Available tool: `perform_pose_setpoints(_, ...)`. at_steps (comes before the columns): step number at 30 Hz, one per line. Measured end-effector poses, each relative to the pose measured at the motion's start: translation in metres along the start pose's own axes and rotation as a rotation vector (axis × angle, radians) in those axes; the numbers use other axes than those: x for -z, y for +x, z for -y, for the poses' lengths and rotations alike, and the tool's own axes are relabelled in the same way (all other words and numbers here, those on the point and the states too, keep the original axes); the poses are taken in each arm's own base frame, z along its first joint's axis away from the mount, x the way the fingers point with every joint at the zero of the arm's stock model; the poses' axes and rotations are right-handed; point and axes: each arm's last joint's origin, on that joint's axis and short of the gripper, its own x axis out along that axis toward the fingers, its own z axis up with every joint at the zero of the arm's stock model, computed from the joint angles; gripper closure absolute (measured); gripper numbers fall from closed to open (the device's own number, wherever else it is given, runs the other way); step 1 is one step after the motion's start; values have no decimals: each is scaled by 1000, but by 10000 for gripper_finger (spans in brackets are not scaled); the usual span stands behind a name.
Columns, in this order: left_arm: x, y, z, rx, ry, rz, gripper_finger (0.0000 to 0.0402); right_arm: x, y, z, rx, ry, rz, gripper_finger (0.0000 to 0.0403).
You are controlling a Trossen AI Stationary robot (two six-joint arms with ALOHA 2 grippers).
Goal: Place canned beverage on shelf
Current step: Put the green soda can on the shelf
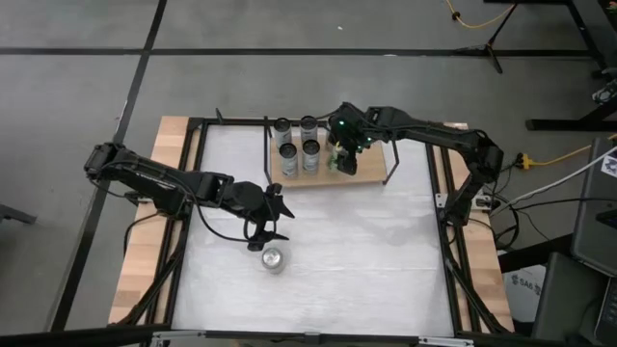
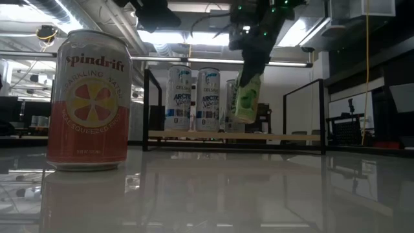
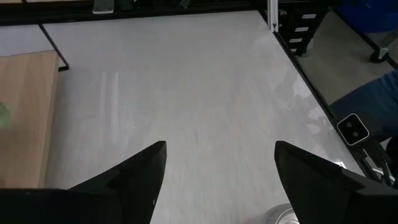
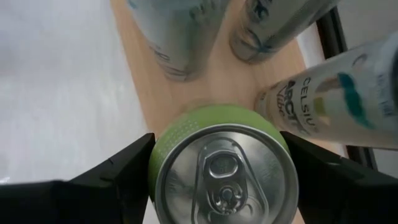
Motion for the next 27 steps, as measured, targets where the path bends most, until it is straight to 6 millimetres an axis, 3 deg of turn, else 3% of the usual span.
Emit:
perform_pose_setpoints(9, 0, 0, 0, 0, 0, 4, 110, 1, 26, 2, -11, 4, -73, 107)
perform_pose_setpoints(27, 0, 0, 0, 0, 0, 5, 110, 0, 32, 2, -13, 3, -82, 91)
